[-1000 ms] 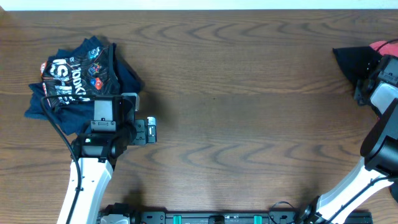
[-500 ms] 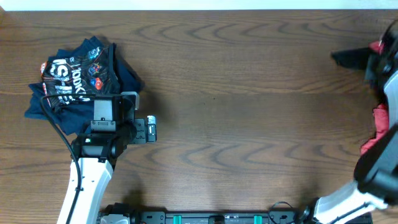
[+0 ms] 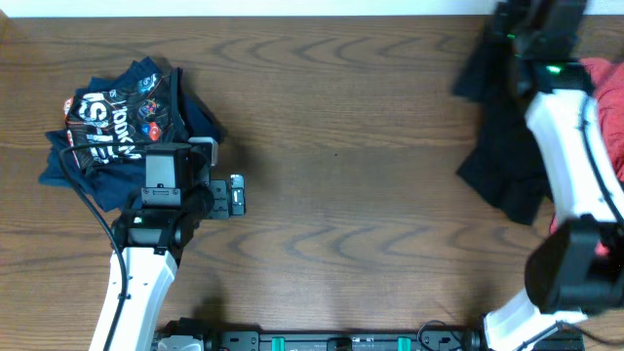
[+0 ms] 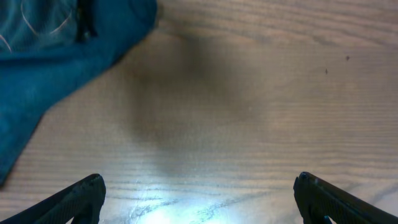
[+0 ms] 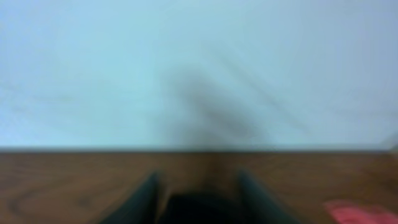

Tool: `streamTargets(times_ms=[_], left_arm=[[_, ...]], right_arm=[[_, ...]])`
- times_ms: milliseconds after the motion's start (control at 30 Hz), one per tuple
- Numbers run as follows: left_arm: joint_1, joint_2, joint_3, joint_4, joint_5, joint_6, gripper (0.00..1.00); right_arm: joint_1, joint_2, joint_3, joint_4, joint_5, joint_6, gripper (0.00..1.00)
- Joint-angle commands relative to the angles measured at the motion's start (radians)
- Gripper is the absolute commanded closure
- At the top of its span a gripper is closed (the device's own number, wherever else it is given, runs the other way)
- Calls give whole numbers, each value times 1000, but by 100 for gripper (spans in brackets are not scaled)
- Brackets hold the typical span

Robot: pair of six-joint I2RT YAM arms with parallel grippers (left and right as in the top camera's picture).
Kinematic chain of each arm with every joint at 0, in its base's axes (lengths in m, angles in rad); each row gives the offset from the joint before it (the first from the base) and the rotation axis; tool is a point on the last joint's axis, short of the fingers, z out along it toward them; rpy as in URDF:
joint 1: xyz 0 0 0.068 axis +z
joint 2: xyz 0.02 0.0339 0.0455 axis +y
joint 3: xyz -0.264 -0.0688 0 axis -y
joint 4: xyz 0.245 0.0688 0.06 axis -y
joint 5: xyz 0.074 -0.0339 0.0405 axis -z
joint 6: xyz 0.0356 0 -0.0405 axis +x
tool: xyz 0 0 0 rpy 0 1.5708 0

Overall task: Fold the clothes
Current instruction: 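Reach the right gripper to the black shirt at the right edge, then grasp the black shirt with the right gripper and drag it to center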

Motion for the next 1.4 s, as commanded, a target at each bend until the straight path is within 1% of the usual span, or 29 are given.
streamTargets(times_ms=[0,33,67,100,133,333,400,467,600,667,733,833,933,1000,1067,1100,1133,1167,1200,1367], left_arm=[[3,-1,14,15,1,-2,2],[3,-1,14,15,1,-2,2],[3,-1,14,14,1,-2,2],[3,-1,14,13,1,-2,2],[3,-1,14,10,1,-2,2],[3,-1,14,15,1,-2,2],[3,-1,14,15,1,-2,2],[3,-1,14,15,1,-2,2],[3,-1,14,14,2,-2,2],[3,-1,14,14,1,-2,2],[3,-1,14,14,1,-2,2],[3,-1,14,14,2,-2,2],[3,-1,14,14,2,-2,2],[3,-1,14,14,1,-2,2],[3,-1,14,14,1,-2,2],[3,-1,14,14,1,-2,2],[3,-1,14,14,1,-2,2],[3,-1,14,14,1,-2,2],[3,-1,14,14,1,-2,2],[3,-1,14,14,1,-2,2]], right_arm=[[45,45,0,35,-32,50,39],[50,57,0,19,-21,50,23],[50,64,0,-10,-3,50,15],[49,68,0,-46,21,50,4],[48,68,0,-83,38,51,1],[8,61,-1,-468,68,56,1],[-11,79,-16,-546,80,87,1],[-27,98,-39,-546,97,128,1],[-59,165,-62,-473,100,208,1],[-69,202,-62,-430,68,222,1],[-72,237,-62,-384,31,222,4],[-72,292,-62,-321,15,223,12],[-71,337,-62,-290,15,227,26],[-72,355,-62,-283,16,231,32],[-72,361,-62,-274,16,230,43],[-72,361,-62,-269,16,230,51],[-72,358,-61,-263,19,222,66],[-72,352,-58,-261,19,217,88],[-72,346,-54,-262,18,211,99],[-49,249,-48,-258,-63,184,99]])
